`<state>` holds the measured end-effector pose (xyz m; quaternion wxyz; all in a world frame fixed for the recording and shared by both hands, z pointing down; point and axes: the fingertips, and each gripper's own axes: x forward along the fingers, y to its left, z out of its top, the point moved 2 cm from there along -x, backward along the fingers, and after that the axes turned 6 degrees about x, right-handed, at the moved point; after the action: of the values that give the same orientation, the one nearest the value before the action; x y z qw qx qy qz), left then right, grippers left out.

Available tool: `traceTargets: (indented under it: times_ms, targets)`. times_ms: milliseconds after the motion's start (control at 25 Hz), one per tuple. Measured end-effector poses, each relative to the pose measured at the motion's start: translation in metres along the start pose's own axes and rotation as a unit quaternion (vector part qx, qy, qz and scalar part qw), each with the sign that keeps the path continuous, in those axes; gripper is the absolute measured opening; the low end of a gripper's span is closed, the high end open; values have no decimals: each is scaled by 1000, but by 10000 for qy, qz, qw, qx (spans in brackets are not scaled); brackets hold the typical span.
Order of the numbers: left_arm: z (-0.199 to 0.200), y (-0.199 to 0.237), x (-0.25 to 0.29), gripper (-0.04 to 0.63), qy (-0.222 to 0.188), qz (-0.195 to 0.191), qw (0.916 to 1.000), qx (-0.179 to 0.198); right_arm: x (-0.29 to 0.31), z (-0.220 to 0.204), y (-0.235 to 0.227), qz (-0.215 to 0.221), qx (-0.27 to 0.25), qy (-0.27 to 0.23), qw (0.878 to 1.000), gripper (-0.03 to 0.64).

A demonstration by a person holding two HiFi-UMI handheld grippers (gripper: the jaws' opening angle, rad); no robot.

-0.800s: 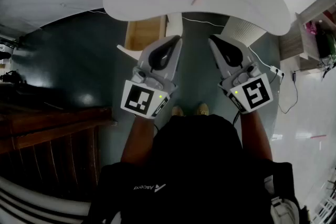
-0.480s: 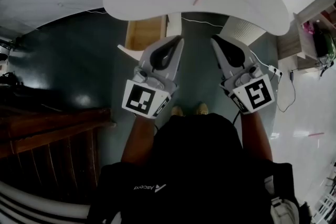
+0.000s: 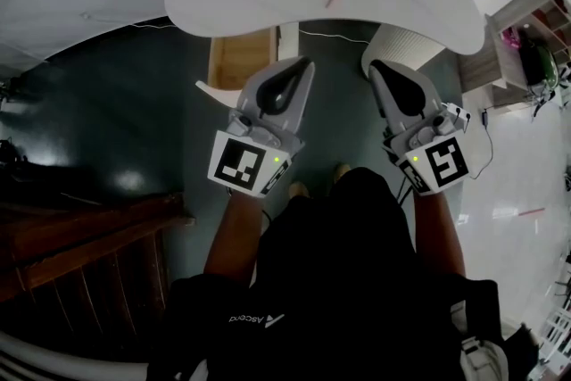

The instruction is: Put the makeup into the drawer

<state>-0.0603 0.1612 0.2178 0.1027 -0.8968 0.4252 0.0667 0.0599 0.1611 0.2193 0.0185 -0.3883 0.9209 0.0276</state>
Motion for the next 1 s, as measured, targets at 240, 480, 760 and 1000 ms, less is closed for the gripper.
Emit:
traceTargets:
  times_ms: [240,480,760,1000]
  targets:
    - [-10,8,33,11,80,-111,9999,22,10,-4,-37,-109,-31,28,9999,3]
    - [-37,27,92,11,335,11,9993,146,36,-16,-102,-27,7,-95,10000,3]
    - [-80,52,168,11,727,226,9969,189,76,-31,-180,248,109,-49,9996,3]
    - [-118,69,230,11,1163,400,9920,293,99,-46,-248,497,206,17,9985,3]
